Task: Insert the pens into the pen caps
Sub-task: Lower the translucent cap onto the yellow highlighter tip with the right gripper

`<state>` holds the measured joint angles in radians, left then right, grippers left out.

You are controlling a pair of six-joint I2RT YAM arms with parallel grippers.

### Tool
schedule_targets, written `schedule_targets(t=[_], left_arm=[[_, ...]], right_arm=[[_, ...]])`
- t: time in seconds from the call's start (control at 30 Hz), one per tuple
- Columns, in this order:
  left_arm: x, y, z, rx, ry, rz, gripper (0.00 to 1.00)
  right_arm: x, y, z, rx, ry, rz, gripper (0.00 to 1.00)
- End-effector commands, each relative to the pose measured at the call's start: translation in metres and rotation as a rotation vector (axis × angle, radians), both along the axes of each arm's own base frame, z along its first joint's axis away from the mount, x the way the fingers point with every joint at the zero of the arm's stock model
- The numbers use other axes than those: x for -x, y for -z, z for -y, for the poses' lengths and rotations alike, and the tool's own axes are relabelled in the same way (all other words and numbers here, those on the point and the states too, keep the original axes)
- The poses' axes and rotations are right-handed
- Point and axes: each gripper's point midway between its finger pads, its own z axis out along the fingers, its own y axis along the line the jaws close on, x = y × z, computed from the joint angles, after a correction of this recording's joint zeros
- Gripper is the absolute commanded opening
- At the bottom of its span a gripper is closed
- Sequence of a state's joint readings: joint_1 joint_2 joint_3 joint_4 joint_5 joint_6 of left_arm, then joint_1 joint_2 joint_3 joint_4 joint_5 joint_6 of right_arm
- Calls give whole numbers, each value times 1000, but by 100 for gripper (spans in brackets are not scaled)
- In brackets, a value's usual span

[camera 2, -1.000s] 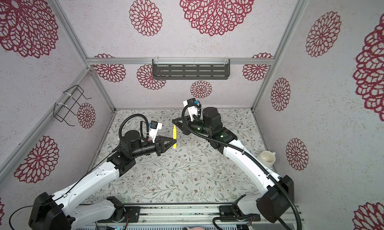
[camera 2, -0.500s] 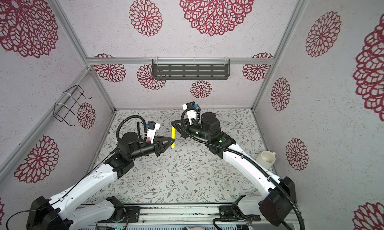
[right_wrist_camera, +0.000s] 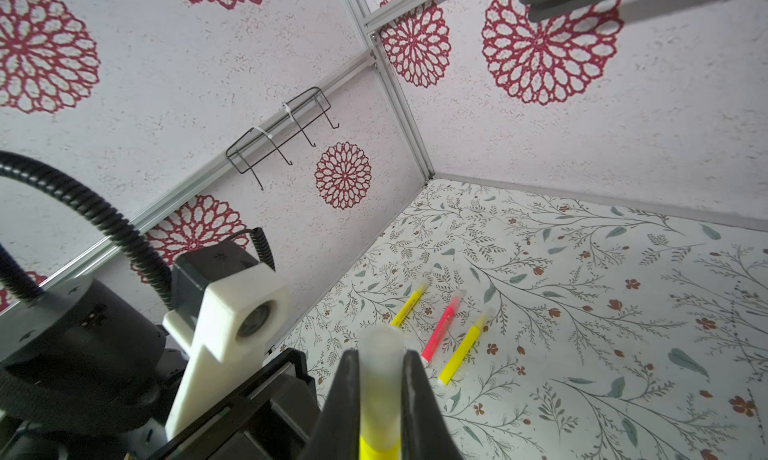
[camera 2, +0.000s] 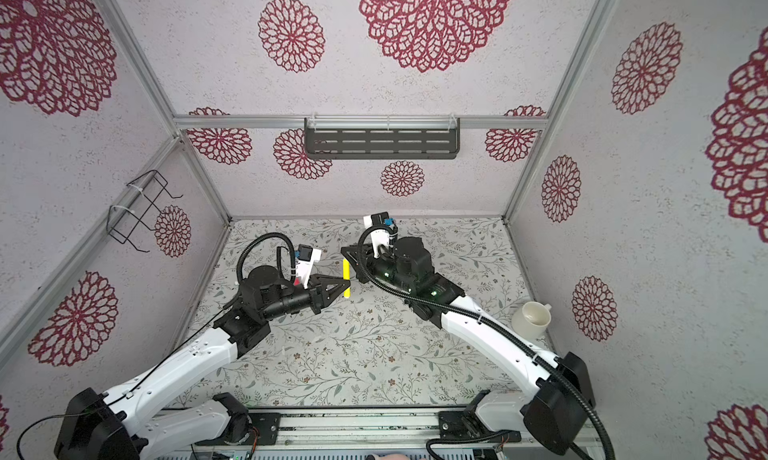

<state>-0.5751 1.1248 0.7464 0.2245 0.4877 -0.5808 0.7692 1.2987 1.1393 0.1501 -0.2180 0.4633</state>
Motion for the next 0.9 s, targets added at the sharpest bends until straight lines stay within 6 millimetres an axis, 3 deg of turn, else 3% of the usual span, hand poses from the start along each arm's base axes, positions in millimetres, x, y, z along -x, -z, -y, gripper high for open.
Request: schedule_targets(t=[0.0,0.43,0.63,0.87], left_arm=[[-30,-43,-19,91,-144,105,0],[-54,-16,-33,-47,-285,22,0],[-63,-18,-43,-57,-367,21,0],[-64,-32,-50,-17,-400,64,0]], right_arm=[[23,26,-6,123,-52,-64,0],[18,48,-9,182,13,-101,0],[11,56,-2,196,93,-137,0],[18,70,-7,175,76,-171,0]])
